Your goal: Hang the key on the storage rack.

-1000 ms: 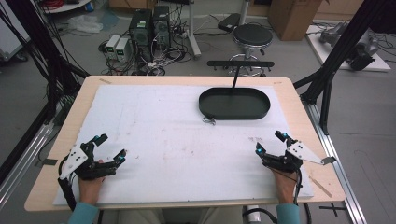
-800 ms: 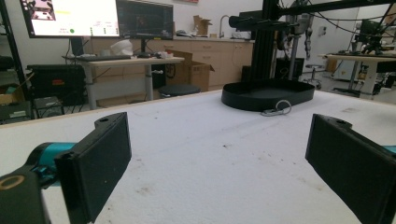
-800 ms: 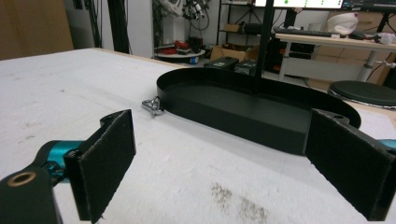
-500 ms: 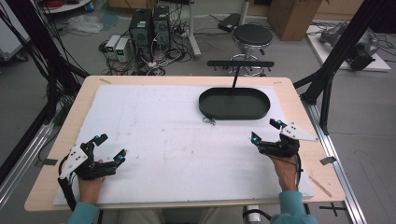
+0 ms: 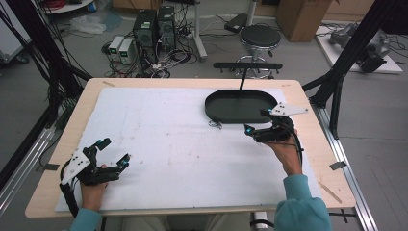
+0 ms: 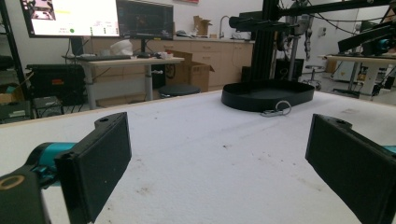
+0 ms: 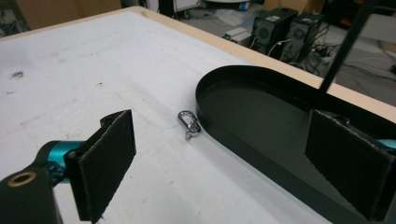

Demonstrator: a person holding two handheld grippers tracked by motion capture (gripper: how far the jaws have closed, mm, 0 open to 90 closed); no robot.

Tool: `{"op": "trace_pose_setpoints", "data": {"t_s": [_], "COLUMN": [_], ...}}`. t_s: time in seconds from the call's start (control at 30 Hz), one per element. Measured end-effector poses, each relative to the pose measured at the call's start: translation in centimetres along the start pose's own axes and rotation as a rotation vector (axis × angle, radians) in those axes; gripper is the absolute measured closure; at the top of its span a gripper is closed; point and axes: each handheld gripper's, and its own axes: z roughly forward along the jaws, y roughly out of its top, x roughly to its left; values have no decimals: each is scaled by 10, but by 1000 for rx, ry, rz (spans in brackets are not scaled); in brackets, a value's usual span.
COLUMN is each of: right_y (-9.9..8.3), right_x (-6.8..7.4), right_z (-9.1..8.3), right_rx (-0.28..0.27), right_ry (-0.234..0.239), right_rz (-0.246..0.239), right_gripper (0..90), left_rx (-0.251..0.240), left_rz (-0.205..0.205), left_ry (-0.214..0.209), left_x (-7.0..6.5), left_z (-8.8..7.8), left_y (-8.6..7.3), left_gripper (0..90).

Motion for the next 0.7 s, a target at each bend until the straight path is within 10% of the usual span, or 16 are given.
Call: {"op": "trace_pose_setpoints", "data": {"t_s": [0.7], "right_y": [30], "right_x": [6], "right_z": [75], "right_rx": [320], "right_ry": [138], "right_rz": [-34], "right_gripper": [88], "left_rx": [4], "left_rz": [-2], "left_ry": [-2], "left_x": [1], "left_z": [0], "left_y": [0], "left_gripper": [73]}}
